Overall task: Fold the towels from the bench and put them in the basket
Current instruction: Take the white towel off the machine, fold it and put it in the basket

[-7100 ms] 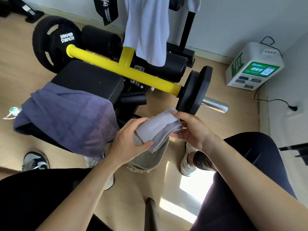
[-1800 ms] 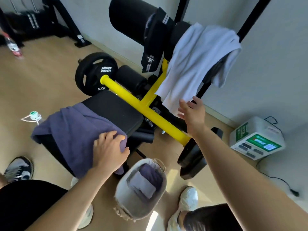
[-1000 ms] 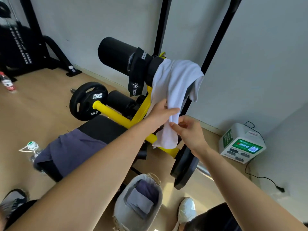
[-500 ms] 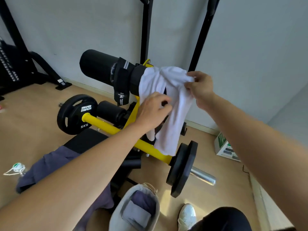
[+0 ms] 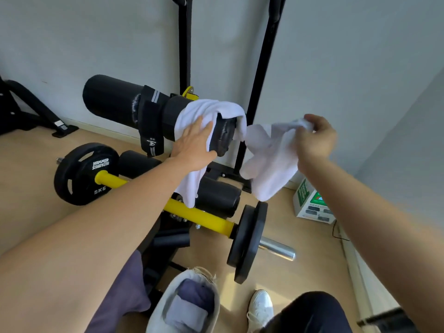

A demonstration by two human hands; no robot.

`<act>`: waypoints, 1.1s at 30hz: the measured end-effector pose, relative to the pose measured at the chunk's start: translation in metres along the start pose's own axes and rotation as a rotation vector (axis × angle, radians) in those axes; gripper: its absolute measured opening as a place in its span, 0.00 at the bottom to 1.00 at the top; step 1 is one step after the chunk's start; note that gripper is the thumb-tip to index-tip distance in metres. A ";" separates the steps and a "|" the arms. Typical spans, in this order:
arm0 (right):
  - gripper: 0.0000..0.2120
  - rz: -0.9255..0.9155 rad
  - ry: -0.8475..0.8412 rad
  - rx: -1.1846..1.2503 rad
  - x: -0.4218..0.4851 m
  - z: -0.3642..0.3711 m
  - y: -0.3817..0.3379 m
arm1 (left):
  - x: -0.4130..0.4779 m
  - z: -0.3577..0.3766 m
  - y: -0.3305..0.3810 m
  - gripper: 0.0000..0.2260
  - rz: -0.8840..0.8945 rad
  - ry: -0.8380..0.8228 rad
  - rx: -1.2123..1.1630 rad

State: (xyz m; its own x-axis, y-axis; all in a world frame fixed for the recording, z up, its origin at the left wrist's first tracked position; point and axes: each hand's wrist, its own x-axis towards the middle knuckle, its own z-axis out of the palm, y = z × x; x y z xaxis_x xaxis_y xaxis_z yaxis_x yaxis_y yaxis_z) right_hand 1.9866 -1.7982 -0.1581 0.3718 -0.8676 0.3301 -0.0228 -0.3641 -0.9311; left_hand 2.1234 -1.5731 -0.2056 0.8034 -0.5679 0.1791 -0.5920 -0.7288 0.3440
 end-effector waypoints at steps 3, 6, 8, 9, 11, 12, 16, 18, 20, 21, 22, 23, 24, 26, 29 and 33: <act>0.14 0.039 -0.341 -0.035 -0.028 -0.009 0.028 | -0.006 0.003 0.002 0.38 0.009 0.016 -0.017; 0.12 0.156 -0.514 0.018 -0.049 -0.019 0.045 | -0.027 0.004 0.004 0.32 0.063 0.094 -0.016; 0.12 0.222 -0.599 0.118 -0.061 -0.027 0.048 | -0.054 0.013 0.005 0.26 0.144 0.169 -0.103; 0.12 0.250 -0.642 0.175 -0.069 -0.031 0.047 | -0.071 0.020 0.006 0.24 0.183 0.169 -0.171; 0.10 0.310 -0.734 0.288 -0.088 -0.038 0.044 | -0.108 0.035 0.007 0.23 0.256 0.081 -0.295; 0.10 0.342 -0.778 0.338 -0.098 -0.041 0.044 | -0.126 0.043 0.007 0.24 0.292 0.022 -0.347; 0.10 0.370 -0.927 0.418 -0.140 -0.046 0.050 | -0.187 0.069 -0.001 0.22 0.283 -0.033 -0.588; 0.10 0.344 -0.987 0.389 -0.158 -0.047 0.057 | -0.214 0.076 -0.004 0.17 0.186 0.044 -0.675; 0.09 0.298 -1.015 0.297 -0.175 -0.045 0.069 | -0.238 0.079 -0.007 0.14 0.117 0.119 -0.717; 0.09 0.266 -1.021 0.236 -0.183 -0.044 0.076 | -0.248 0.079 -0.009 0.12 0.076 0.119 -0.756; 0.09 0.242 -1.032 0.192 -0.191 -0.043 0.083 | -0.259 0.079 -0.012 0.10 0.043 0.098 -0.807; 0.08 0.226 -1.043 0.156 -0.200 -0.041 0.090 | -0.267 0.079 -0.015 0.08 0.020 0.070 -0.853; 0.08 0.214 -1.052 0.126 -0.209 -0.039 0.096 | -0.275 0.080 -0.019 0.07 0.005 0.038 -0.889; 0.08 0.182 -1.058 0.044 -0.229 -0.036 0.109 | -0.289 0.086 -0.025 0.05 -0.024 -0.017 -0.923; 0.11 0.151 -1.064 -0.045 -0.259 -0.035 0.131 | -0.306 0.105 -0.038 0.07 -0.098 -0.016 -0.920; 0.11 0.211 -1.073 -0.034 -0.300 -0.044 0.160 | -0.321 0.137 -0.052 0.09 -0.231 -0.036 -0.821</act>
State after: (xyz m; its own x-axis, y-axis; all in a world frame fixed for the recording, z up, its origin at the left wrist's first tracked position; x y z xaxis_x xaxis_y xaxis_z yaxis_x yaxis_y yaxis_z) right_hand 1.8302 -1.6107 -0.3990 0.9722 -0.1726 -0.1583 -0.2008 -0.2666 -0.9427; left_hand 1.8872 -1.4053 -0.4070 0.8874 -0.4610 -0.0023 -0.1677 -0.3275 0.9299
